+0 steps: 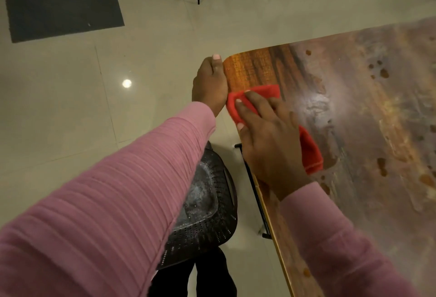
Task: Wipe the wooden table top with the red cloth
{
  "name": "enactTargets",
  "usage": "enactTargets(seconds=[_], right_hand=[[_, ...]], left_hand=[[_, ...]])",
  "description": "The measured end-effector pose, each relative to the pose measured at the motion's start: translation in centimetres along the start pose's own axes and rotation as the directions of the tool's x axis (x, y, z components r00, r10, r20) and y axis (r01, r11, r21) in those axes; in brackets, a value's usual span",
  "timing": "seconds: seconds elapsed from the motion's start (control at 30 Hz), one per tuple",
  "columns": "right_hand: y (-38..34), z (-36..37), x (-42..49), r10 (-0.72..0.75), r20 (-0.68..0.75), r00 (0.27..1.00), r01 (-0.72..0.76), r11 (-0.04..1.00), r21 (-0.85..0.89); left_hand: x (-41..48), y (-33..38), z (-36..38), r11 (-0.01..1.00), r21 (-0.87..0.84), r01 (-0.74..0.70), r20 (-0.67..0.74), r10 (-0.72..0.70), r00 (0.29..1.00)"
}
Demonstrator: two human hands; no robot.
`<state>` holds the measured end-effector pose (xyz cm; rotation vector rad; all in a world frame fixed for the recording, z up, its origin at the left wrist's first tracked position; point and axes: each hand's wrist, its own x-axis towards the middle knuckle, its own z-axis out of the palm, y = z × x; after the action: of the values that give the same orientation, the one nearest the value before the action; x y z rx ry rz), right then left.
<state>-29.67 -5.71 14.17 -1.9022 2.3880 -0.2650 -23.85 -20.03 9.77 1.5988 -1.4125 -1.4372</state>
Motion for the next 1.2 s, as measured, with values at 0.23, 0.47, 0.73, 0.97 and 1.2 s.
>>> enactTargets(seconds=[0.23,0.47,0.73,0.97,1.2], right_hand=[[2.7,-0.7,-0.5,0.060,0.006,0.998,-0.060,0.998,0.013],[0.7,-0.2,-2.9,0.074,-0.071,0.995,-0.068,0.995,0.076],[3.6,-1.0,-3.3,0.158,-0.052,0.986,-0.154,0.986,0.067],[0.1,-0.3,-6.5,0.071,-0.054,0.996,-0.065,0.993,0.103],[3.5,-1.0,-6.0,0.179,-0.049,0.983,-0.175,0.982,0.072]], left_hand=[[0.4,1.8,0.7,0.857,0.382,-0.345,0.064,0.348,0.935],[0.0,-0.1,1.7,0.720,0.564,-0.404,-0.017,0.500,0.866],[-3.7,-0.8,1.7,0.817,0.509,-0.270,-0.071,0.353,0.933],[-4.9,-0.1,1.5,0.841,0.531,-0.107,-0.069,0.168,0.983],[-4.8,0.0,1.6,0.814,0.581,-0.008,-0.100,0.081,0.992]])
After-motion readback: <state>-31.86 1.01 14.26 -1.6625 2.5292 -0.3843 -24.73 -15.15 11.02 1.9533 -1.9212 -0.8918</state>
